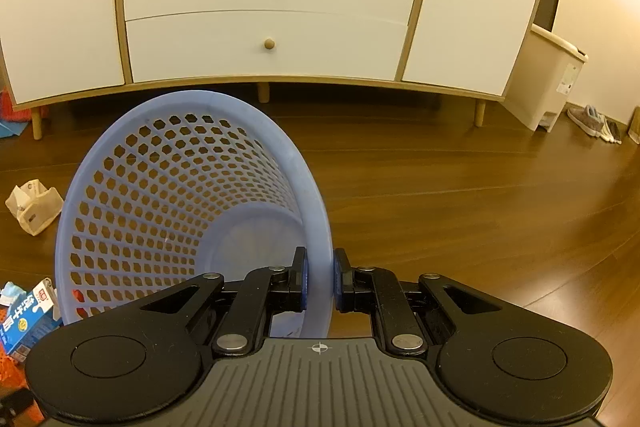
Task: Collect trash
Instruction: 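Grasp the red plastic bag with the left tool, then lift the red bag and drop it into the basket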
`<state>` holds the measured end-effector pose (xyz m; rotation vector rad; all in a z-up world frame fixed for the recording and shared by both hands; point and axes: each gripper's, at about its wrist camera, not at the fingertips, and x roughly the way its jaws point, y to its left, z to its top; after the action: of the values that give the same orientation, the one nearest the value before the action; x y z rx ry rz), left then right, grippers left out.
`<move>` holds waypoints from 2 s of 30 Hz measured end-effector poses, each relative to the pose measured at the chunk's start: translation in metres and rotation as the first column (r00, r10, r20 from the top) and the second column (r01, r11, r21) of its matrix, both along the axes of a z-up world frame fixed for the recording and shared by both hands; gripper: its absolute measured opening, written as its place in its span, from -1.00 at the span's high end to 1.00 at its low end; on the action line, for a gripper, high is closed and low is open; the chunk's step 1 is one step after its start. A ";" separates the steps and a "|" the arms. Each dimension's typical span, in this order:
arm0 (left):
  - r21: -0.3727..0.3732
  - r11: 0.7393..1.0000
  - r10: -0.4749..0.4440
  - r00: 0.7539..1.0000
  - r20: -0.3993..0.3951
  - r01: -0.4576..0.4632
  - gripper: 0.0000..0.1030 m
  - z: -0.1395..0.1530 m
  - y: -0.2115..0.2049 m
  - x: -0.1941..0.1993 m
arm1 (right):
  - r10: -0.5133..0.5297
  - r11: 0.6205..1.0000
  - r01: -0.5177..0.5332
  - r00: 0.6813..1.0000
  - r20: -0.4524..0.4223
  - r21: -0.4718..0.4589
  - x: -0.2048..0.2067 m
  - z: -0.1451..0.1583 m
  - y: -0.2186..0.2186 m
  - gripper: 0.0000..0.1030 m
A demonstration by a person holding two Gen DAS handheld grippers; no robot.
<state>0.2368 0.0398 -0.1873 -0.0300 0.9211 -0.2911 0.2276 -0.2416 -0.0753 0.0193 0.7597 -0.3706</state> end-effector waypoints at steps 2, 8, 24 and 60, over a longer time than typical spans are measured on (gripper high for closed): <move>0.014 1.000 0.016 1.000 -0.018 -0.016 -0.08 -0.008 0.004 -0.002 | 0.002 1.000 -0.002 1.000 0.000 -0.003 0.000 -0.001 -0.001 0.84; 0.037 0.997 0.073 0.996 -0.053 -0.071 -0.08 -0.025 0.017 -0.005 | 0.002 1.000 -0.002 1.000 0.006 -0.011 0.002 -0.004 -0.002 0.84; -0.006 0.978 0.207 0.976 -0.068 -0.207 0.08 -0.040 0.040 0.033 | -0.005 1.000 0.005 1.000 0.018 -0.012 0.011 -0.014 -0.007 0.84; -0.234 0.972 0.094 0.953 0.287 -0.025 0.96 0.113 0.013 0.020 | 0.020 0.995 -0.019 1.000 -0.005 0.102 0.012 -0.009 -0.006 0.84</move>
<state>0.2569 0.0525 -0.0740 -0.2211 0.5834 -0.3339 0.2398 -0.2473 -0.0842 0.1064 0.7841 -0.3133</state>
